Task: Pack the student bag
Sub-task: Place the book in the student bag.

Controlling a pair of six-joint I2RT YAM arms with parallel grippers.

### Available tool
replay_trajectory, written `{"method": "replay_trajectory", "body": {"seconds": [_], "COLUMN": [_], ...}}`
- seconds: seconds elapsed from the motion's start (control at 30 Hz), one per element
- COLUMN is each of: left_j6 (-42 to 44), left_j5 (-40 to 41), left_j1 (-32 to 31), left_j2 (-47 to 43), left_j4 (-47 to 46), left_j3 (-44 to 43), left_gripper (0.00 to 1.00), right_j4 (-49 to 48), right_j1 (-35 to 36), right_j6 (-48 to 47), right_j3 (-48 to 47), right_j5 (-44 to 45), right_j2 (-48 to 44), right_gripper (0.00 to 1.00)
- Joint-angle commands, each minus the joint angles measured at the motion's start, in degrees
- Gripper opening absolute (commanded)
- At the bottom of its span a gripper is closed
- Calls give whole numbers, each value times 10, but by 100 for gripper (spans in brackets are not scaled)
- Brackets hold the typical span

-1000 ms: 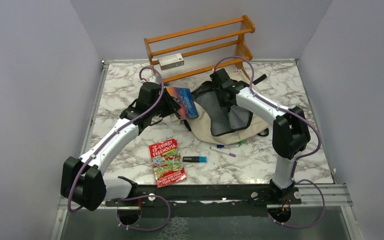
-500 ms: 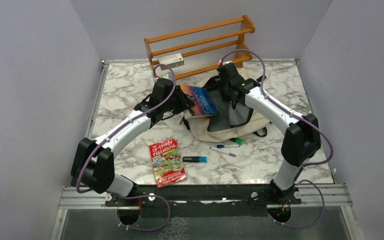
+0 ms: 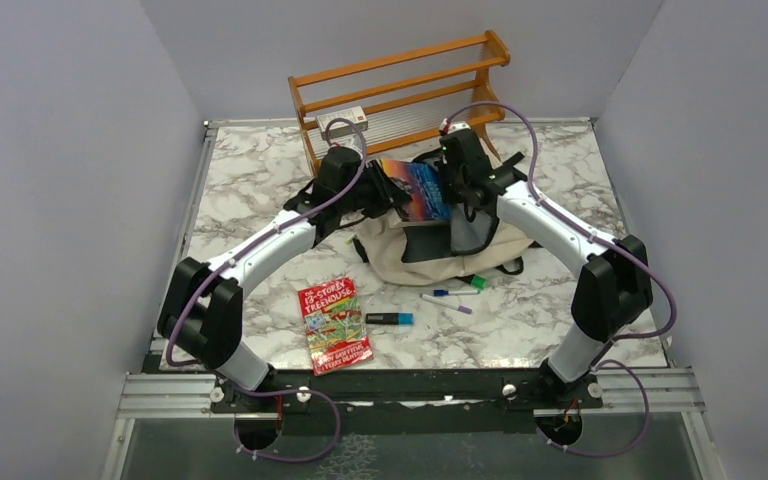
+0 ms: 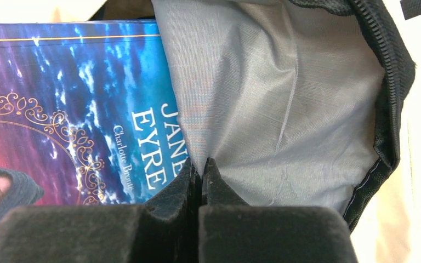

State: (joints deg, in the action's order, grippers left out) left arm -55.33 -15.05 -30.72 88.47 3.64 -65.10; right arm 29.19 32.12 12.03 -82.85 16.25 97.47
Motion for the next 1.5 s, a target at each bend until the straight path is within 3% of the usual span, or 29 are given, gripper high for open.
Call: {"method": "replay_trajectory", "body": {"seconds": [0.0, 0.2, 0.53, 0.93, 1.47], "left_j6": [-29, -43, 6, -63, -91], "left_j5": [-58, -111, -180, -175, -156], "left_j1": [-5, -8, -9, -29, -62], "left_j2": [-3, 37, 120, 269, 439], "left_j4": [-146, -209, -295, -500, -527], "left_j3": [-49, -28, -85, -116, -231], "left_gripper": [0, 0, 0, 0, 0], "right_j4": [-72, -94, -94, -98, -105], "right_j1": [-5, -10, -14, -14, -14], "right_j6": [15, 13, -3, 2, 12], "right_j3": [10, 18, 3, 3, 24], "right_j5": [-15, -25, -58, -83, -87], "right_j2": [-40, -51, -42, -42, -44], "right_gripper": [1, 1, 1, 1, 1]}}
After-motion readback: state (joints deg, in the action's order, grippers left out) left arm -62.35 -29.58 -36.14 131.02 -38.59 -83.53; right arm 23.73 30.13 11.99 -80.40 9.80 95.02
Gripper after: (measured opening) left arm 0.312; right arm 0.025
